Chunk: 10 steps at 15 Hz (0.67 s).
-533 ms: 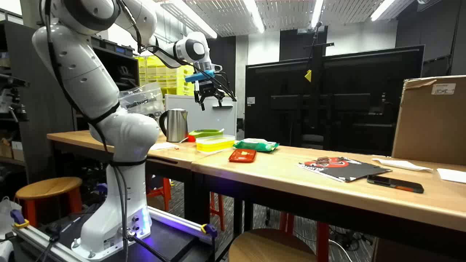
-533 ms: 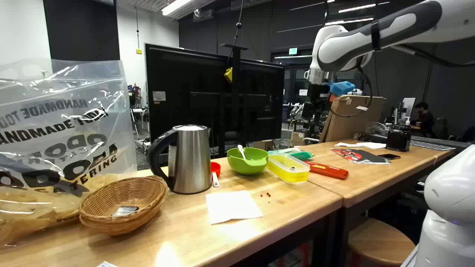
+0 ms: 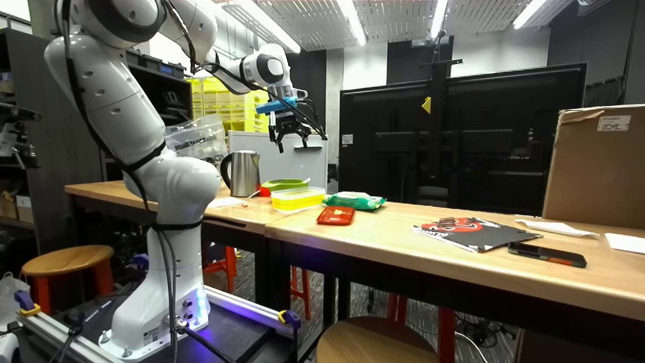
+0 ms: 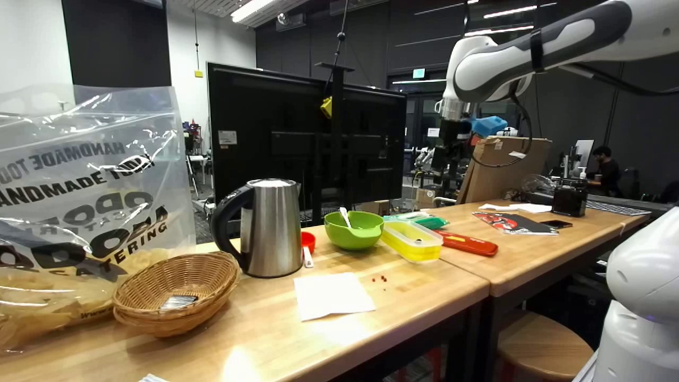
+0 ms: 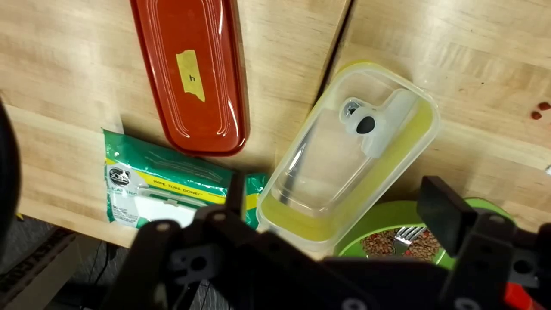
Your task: Use the napkin to move the small black objects on the counter to the right.
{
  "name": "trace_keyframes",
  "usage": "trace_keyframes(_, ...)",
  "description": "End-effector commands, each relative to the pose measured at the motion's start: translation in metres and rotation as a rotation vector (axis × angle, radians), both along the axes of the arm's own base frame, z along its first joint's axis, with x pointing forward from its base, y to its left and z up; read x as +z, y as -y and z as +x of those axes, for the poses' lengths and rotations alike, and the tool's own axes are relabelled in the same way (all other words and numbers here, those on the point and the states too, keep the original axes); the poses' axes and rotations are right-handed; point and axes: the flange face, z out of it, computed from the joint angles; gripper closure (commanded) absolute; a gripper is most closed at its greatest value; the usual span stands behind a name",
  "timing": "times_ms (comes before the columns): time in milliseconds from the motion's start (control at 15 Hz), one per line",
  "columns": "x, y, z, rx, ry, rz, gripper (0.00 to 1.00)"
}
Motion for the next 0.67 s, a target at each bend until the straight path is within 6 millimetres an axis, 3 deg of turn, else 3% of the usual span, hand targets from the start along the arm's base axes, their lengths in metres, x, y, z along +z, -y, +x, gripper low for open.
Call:
trace_keyframes(0,-0.001,-0.002,0.000,0.014,-0.001,-0.008,0.00)
trace_keyframes(400,-0.003,-0.018,0.008,0.062,0.038,0.003,0.00)
trace_keyframes(600,-0.007,-0.039,0.018,0.077,0.072,0.036,0.00)
